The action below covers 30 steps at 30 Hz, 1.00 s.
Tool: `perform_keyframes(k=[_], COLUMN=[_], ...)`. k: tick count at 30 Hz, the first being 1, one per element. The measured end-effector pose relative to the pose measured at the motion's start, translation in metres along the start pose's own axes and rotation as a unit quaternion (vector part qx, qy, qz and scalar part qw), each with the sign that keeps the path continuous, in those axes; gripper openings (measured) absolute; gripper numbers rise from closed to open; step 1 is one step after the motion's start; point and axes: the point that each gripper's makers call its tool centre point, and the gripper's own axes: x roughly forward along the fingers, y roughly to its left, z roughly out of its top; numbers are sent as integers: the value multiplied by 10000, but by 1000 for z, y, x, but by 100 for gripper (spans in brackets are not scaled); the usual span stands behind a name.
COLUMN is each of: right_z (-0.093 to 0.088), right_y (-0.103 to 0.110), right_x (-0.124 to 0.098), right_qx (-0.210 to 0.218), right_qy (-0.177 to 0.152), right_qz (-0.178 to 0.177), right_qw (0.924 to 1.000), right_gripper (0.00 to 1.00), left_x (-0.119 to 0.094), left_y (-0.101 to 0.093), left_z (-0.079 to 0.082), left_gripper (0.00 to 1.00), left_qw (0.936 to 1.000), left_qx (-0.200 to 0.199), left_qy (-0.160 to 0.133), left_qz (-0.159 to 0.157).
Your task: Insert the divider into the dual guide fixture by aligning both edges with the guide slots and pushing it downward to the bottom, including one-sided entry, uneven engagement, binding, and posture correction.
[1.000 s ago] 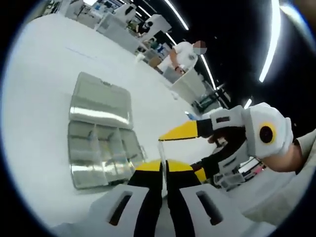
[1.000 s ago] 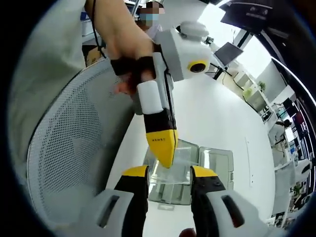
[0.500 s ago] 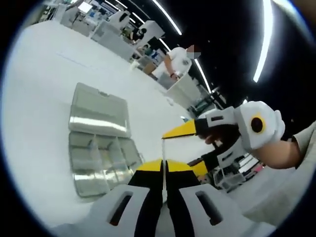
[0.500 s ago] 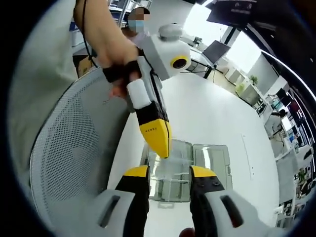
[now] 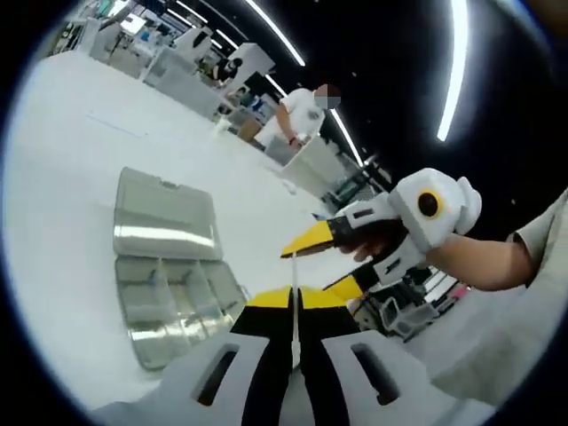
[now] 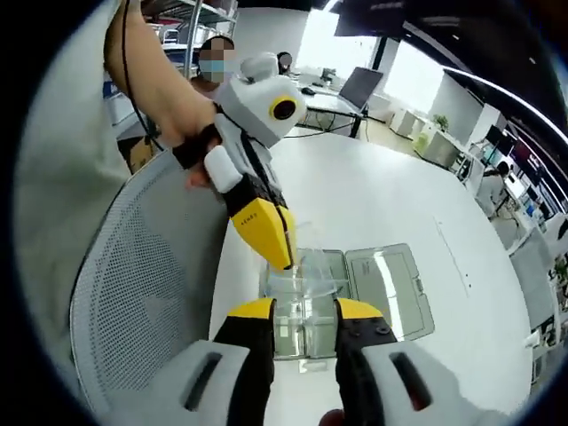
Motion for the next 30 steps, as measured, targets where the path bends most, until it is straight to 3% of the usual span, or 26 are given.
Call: perform_keyframes(k=[7, 13, 18, 30], right_z=[7, 8, 15, 18], right_y=[2, 5, 10, 16], right_x=[-5, -7, -11, -13], right_qx=[691, 955, 1335, 1621], right_qy=[-430, -584, -868, -1136], right_qz=[304, 528, 783, 1074], right_qw=[9962, 9923, 9841, 9743], right_gripper=[16, 13, 9, 6], left_x=[-2, -1, -2, -2], left_y=[-7, -12, -17, -23], left_z=[2, 3, 6, 8], left_gripper=[0, 0, 0, 0], left_qw=[9995, 9985, 9974, 9951], left_qx=[181, 352, 465, 651], left_qy=[20, 61, 73, 105], left_qz=[-272, -408, -540, -737])
